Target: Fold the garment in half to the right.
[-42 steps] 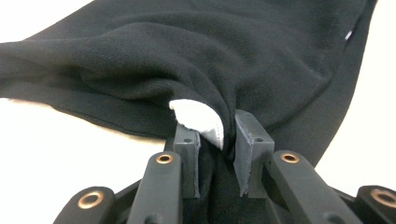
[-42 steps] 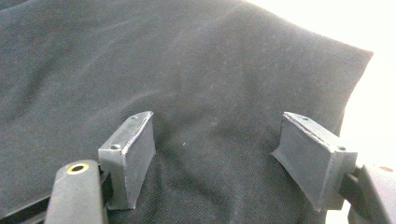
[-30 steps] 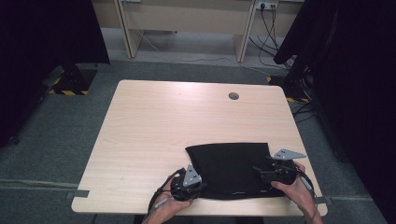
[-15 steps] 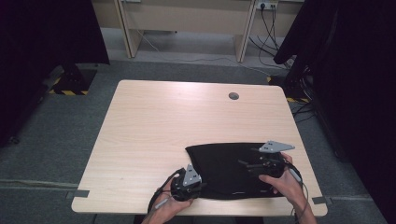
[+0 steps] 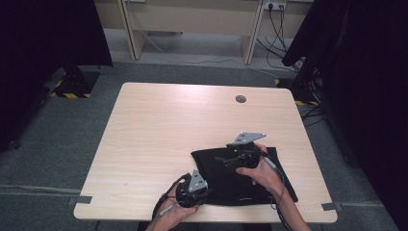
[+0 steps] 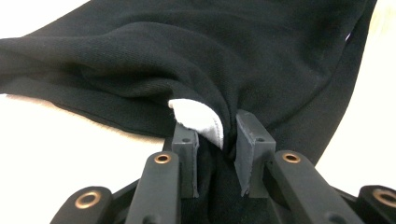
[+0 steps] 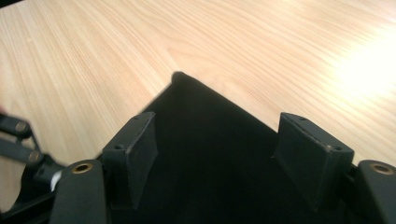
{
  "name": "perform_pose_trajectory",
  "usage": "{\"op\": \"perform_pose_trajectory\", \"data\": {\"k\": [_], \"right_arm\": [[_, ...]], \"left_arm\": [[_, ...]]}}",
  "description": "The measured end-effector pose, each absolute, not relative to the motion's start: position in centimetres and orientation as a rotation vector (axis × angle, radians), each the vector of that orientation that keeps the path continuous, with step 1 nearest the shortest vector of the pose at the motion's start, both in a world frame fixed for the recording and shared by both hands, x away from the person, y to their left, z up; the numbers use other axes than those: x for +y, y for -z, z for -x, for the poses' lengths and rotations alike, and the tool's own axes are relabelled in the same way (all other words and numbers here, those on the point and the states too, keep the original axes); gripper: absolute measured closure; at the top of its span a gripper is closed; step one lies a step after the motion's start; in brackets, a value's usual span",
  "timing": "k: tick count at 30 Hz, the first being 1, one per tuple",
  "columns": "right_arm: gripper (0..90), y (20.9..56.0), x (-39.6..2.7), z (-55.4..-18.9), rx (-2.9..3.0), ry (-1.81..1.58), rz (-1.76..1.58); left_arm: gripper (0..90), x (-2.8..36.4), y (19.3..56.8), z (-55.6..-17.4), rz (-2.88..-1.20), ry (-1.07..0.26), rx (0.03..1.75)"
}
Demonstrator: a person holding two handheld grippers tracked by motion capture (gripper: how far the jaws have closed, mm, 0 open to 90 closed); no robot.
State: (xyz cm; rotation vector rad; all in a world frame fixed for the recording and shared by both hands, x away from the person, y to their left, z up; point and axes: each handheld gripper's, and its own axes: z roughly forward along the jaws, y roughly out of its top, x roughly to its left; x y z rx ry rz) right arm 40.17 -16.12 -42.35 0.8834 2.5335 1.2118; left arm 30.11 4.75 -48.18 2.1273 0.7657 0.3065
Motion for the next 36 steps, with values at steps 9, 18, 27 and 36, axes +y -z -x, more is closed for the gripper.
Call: {"op": "perform_pose_trajectory", "data": {"k": [9, 18, 27, 36], "right_arm": [[34.7, 43.6, -12.2, -41.9, 2.621, -1.142, -0.825], [42.7, 44.6, -9.7, -43.1, 2.668, -1.118, -0.778], [55.4, 46.7, -7.7, -44.6, 2.724, -1.038, -0.745], [82.8, 46.3, -7.9, -44.2, 2.738, -1.019, -0.691]], "left_arm": [[71.5, 4.8, 48.1, -30.1, -2.133, -0.327, 0.761], [71.6, 4.7, 48.2, -30.0, -2.131, -0.313, 0.762], [72.3, 4.8, 48.2, -30.1, -2.125, -0.295, 0.766], [74.8, 5.0, 48.1, -30.2, -2.113, -0.282, 0.761]]}}
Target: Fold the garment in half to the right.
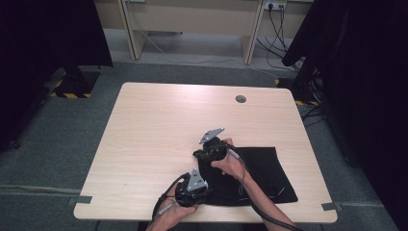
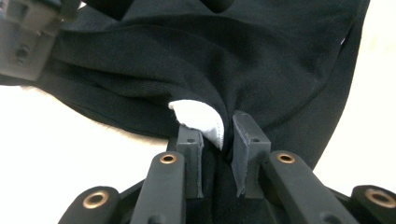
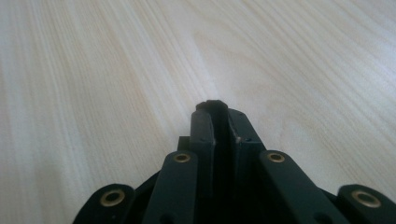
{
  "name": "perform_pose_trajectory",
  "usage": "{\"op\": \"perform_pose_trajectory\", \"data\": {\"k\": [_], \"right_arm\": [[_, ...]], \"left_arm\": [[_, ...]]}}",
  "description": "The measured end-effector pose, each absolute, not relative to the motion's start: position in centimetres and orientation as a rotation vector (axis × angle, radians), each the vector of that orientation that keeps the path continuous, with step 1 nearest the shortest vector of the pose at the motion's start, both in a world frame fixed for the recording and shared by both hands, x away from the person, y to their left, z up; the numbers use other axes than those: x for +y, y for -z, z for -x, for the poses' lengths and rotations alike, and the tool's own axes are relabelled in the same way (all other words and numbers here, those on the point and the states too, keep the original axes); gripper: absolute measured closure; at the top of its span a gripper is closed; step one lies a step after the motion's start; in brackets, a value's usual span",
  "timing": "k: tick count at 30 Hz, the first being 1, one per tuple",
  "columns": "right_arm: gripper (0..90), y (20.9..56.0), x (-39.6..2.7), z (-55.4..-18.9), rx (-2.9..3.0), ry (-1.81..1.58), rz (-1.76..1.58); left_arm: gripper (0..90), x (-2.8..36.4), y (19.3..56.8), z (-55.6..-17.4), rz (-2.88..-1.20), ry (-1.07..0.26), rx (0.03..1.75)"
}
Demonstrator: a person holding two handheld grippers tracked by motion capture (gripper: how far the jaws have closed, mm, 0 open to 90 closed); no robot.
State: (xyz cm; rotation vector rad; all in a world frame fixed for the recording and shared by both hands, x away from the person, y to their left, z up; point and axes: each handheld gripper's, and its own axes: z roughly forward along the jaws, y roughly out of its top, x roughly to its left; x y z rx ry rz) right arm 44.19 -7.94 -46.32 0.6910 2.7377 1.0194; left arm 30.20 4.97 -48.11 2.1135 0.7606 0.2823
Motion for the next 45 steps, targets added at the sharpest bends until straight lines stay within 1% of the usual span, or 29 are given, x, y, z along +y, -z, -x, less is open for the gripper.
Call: {"op": "perform_pose_trajectory", "data": {"k": [5, 14, 15, 19, 23, 26, 33, 37, 38, 40, 45], "right_arm": [[84.1, 44.9, -8.3, -44.2, 2.712, -1.113, -0.69], [84.5, 41.0, -9.1, -44.2, 2.631, -1.3, -0.677], [84.5, 40.7, -9.1, -44.2, 2.626, -1.311, -0.675], [84.5, 38.9, -9.8, -44.0, 2.589, -1.375, -0.663], [84.6, 37.9, -11.3, -44.1, 2.555, -1.413, -0.674], [84.6, 37.6, -12.7, -44.3, 2.534, -1.453, -0.698], [84.4, 38.0, -17.5, -44.6, 2.483, -1.513, -0.775], [84.1, 39.0, -19.9, -44.7, 2.476, -1.476, -0.837], [84.1, 39.0, -19.9, -44.7, 2.476, -1.476, -0.837], [83.6, 40.0, -21.5, -44.8, 2.478, -1.448, -0.882], [82.8, 41.2, -23.0, -44.9, 2.485, -1.393, -0.93]], "left_arm": [[75.7, 5.5, 47.2, -30.2, -2.102, -0.278, 0.748], [75.8, 7.1, 43.5, -30.0, -2.065, -0.319, 0.702], [75.8, 7.2, 42.9, -30.0, -2.075, -0.355, 0.686], [75.8, 6.8, 40.8, -30.2, -2.082, -0.35, 0.644], [75.8, 5.4, 39.3, -30.7, -2.104, -0.317, 0.618], [75.7, 4.1, 38.6, -31.2, -2.124, -0.282, 0.589], [75.6, 0.5, 38.1, -32.3, -2.18, -0.273, 0.545], [75.5, -1.3, 38.7, -32.8, -2.195, -0.247, 0.549], [75.5, -1.3, 38.7, -32.8, -2.195, -0.247, 0.549], [75.5, -2.4, 39.4, -33.3, -2.201, -0.204, 0.553], [75.1, -3.9, 40.6, -34.0, -2.218, -0.164, 0.562]]}}
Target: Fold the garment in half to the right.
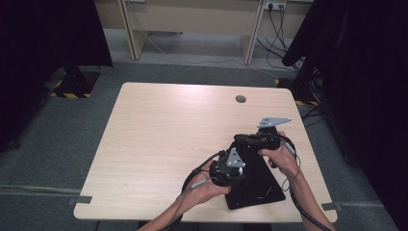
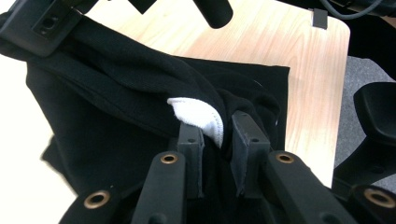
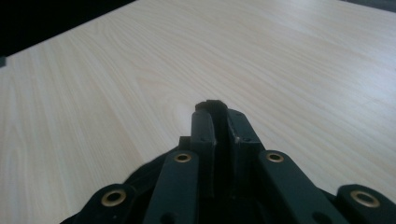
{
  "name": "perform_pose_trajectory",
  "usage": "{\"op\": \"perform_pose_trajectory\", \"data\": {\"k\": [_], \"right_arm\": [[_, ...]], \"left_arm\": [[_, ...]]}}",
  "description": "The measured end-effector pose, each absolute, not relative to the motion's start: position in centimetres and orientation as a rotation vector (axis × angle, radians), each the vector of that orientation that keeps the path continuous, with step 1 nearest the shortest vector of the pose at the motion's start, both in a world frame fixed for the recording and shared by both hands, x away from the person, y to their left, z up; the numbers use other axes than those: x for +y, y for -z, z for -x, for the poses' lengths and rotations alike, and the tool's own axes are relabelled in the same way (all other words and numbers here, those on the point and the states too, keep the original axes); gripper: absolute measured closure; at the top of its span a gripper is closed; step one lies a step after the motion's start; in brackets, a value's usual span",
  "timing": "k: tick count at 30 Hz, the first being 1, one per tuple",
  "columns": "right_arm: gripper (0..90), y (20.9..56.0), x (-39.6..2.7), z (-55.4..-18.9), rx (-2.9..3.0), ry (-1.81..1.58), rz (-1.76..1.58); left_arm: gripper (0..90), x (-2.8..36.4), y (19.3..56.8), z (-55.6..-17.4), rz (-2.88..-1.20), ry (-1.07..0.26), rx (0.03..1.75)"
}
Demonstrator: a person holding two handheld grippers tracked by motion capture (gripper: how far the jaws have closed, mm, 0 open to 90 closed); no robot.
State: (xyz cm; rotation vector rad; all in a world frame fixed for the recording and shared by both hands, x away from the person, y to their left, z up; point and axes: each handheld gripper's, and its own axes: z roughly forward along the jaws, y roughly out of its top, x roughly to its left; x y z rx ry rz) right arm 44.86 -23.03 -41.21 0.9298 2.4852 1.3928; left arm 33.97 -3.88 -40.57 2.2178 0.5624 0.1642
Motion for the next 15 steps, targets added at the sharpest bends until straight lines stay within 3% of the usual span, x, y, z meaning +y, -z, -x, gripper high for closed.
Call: {"op": "perform_pose_trajectory", "data": {"k": [5, 8, 10, 15], "right_arm": [[78.9, 42.3, -23.9, -45.0, 2.491, -1.32, -0.972], [73.3, 42.6, -24.3, -45.1, 2.494, -1.221, -0.999], [65.7, 42.4, -24.6, -45.0, 2.48, -1.179, -1.021], [52.9, 41.3, -25.3, -44.7, 2.442, -1.144, -1.067]], "left_arm": [[72.6, -5.1, 41.4, -34.4, -2.21, -0.133, 0.568], [63.4, -5.4, 41.5, -34.3, -2.185, -0.112, 0.559], [49.8, -5.1, 41.0, -34.1, -2.164, -0.111, 0.565], [37.9, -2.9, 38.8, -33.5, -2.085, -0.127, 0.569]]}}
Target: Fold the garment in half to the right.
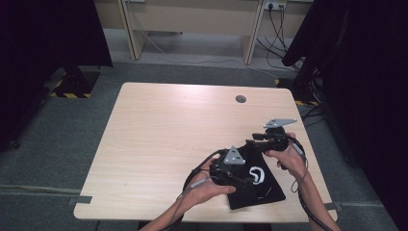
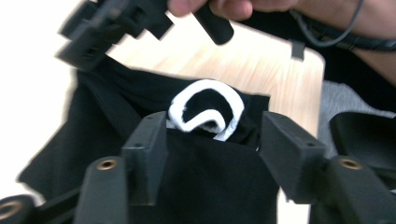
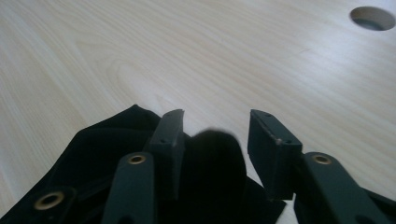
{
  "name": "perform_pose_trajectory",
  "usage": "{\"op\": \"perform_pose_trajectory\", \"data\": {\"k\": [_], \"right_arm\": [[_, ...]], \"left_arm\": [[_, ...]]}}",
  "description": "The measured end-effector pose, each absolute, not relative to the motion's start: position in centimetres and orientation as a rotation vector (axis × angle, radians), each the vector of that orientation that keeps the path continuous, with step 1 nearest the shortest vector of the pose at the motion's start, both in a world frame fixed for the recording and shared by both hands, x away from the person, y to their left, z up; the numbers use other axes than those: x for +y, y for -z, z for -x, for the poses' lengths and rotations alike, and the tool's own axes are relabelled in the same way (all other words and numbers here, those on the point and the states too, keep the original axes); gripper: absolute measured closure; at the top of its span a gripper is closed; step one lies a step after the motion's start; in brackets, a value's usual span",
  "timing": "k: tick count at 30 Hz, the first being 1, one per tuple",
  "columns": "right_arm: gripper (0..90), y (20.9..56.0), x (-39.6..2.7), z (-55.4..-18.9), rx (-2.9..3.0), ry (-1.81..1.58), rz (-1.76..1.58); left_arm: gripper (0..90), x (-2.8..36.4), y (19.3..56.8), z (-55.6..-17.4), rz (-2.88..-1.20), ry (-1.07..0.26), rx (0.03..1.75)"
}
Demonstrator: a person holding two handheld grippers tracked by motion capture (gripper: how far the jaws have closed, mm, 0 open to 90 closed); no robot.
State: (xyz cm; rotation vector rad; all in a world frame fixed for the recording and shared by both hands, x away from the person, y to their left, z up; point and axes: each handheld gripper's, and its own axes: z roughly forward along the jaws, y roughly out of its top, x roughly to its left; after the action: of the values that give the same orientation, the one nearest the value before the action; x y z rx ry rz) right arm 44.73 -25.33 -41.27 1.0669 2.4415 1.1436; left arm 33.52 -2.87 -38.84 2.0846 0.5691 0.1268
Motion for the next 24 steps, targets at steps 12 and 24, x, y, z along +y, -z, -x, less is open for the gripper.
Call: {"op": "perform_pose_trajectory", "data": {"k": [12, 24], "right_arm": [[44.1, 40.3, -25.1, -44.0, 2.409, -1.038, -1.104], [85.3, 41.9, -24.4, -43.7, 2.509, -0.827, -0.973]], "left_arm": [[33.9, 0.8, 42.5, -34.6, -2.11, -0.162, 0.75], [24.2, -1.6, 47.1, -35.3, -2.232, -0.248, 0.808]]}}
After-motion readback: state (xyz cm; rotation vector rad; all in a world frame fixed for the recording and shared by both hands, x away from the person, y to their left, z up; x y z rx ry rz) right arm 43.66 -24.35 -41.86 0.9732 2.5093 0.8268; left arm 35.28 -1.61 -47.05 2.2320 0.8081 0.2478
